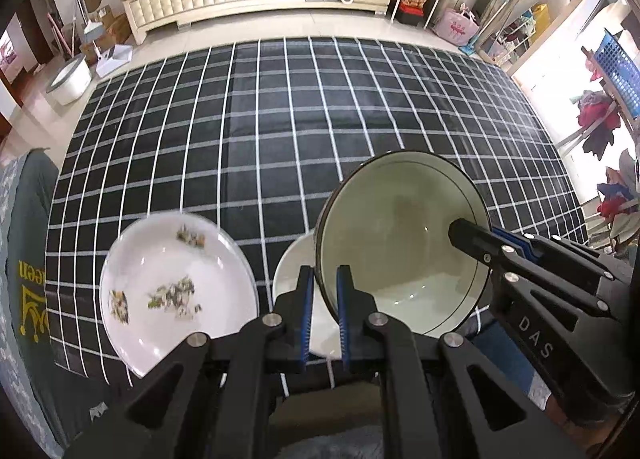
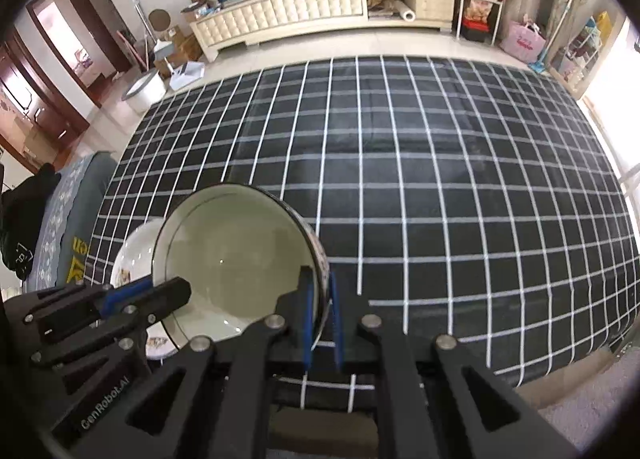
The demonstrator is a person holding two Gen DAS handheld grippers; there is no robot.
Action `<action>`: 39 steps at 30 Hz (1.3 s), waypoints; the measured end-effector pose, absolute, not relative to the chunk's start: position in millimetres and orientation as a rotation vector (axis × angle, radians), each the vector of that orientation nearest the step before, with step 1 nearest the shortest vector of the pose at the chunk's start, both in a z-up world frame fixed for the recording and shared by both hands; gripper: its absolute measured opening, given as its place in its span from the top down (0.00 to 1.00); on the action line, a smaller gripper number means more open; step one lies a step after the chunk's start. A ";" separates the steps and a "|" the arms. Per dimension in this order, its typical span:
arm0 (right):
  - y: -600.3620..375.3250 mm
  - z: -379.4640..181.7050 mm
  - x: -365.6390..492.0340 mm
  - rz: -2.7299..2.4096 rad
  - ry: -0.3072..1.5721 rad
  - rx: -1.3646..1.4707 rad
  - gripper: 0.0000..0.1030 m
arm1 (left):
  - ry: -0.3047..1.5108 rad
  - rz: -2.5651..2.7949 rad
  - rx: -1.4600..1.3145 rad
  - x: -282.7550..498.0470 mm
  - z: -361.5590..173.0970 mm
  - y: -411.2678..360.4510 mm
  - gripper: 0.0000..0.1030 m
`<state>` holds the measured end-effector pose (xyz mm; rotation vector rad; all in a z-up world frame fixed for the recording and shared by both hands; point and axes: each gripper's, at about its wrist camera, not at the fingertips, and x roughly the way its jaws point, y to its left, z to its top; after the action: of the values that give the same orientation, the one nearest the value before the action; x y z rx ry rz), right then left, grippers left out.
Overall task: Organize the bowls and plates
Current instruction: 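Lower the green-patterned bowl into the nested white bowls with the left tool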
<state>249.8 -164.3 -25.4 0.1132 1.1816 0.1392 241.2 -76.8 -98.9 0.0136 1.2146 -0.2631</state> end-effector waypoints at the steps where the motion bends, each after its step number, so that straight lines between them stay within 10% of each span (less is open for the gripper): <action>1: -159.7 -27.3 246.7 0.136 1.190 0.113 0.89 | 1.220 -0.264 0.012 237.1 -101.2 -72.3 0.90; 39: -113.6 -71.5 251.0 0.125 1.343 -0.096 0.89 | 1.308 -0.234 0.016 233.8 -147.1 -54.7 0.89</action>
<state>251.0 -113.6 -71.5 -0.0958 1.3426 0.1247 233.8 -54.7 -147.1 0.0163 1.3080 -0.2337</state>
